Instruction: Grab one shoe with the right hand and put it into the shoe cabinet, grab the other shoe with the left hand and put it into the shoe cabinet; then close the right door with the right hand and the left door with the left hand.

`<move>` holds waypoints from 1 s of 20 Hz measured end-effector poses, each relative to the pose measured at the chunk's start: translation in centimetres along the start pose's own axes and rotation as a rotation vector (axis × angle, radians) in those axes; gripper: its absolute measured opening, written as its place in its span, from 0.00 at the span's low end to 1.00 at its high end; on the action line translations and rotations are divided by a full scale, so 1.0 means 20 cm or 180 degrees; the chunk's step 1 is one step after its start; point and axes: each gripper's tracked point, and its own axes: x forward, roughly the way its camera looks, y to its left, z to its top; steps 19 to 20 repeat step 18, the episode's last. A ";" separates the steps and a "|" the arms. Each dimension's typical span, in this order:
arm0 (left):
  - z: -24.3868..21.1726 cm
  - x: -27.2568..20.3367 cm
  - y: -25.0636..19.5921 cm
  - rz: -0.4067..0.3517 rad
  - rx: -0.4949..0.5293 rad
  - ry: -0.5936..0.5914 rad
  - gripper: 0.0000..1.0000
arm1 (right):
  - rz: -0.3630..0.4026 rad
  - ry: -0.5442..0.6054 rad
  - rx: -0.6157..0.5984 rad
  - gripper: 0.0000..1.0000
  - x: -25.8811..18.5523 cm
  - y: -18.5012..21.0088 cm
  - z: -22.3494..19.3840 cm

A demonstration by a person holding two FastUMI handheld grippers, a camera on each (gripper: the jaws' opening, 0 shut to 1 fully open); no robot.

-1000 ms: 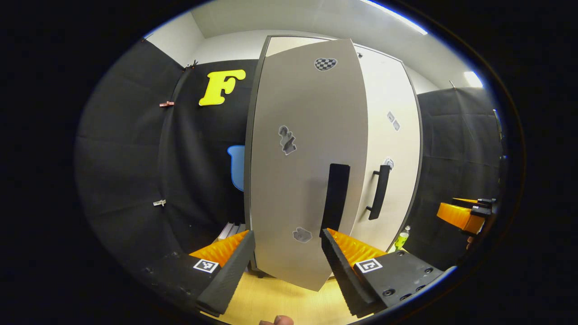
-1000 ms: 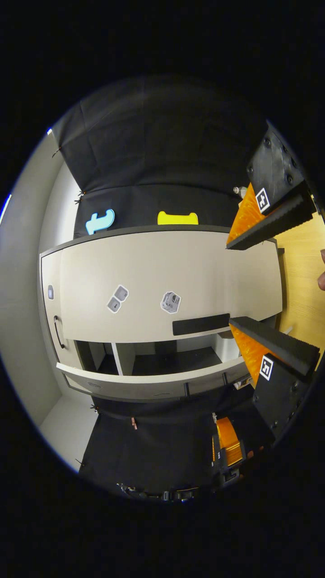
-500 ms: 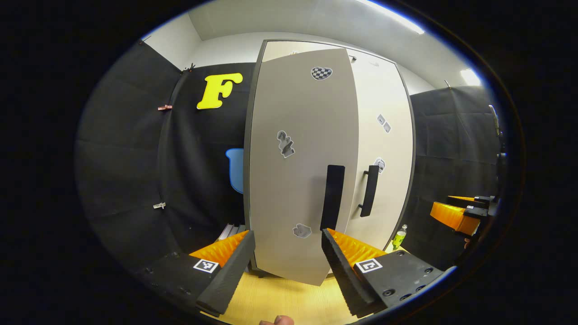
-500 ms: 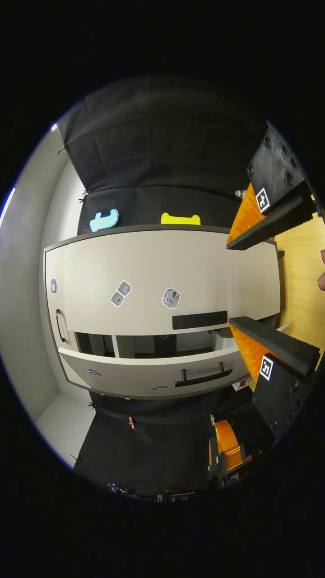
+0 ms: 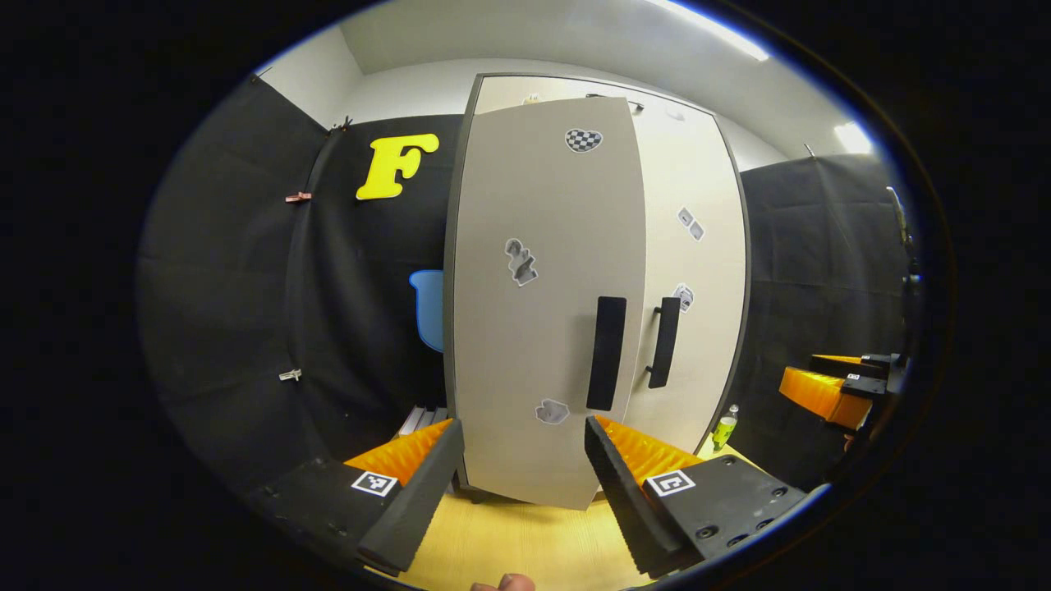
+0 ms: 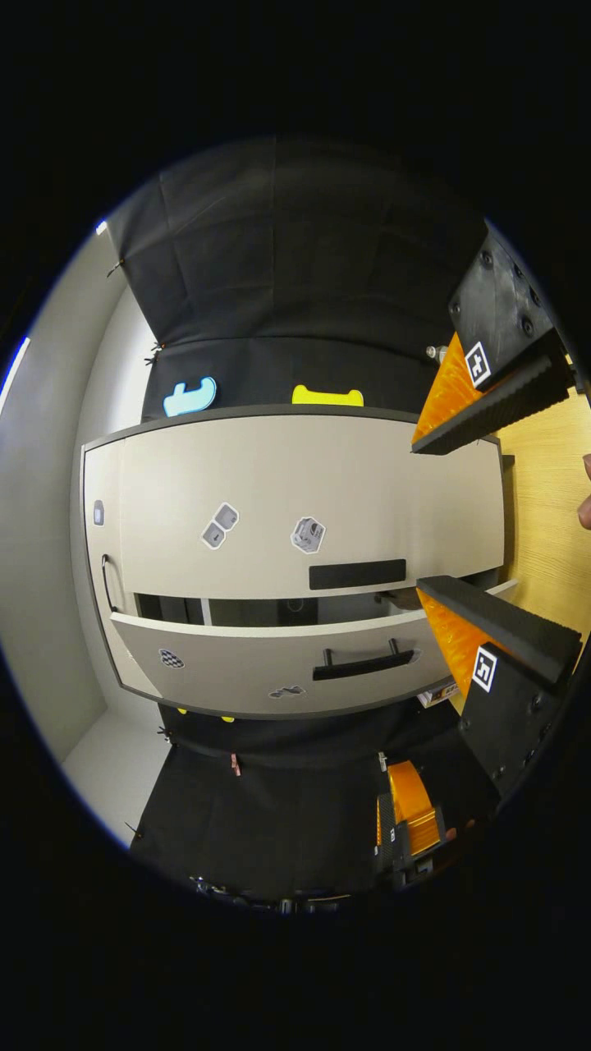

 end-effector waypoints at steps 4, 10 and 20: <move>0.00 -0.01 -0.01 -0.0005 0.0001 -0.0007 0.95 | 0.0007 0.0004 0.0018 0.98 -0.02 0.00 0.00; -0.01 -0.01 -0.03 -0.0012 0.0002 0.0005 0.95 | 0.0009 0.0001 0.0016 0.98 -0.03 -0.01 0.00; -0.01 0.06 -0.05 -0.0115 0.0098 -0.0029 0.95 | -0.0182 -0.0057 0.0026 0.98 -0.01 -0.01 -0.01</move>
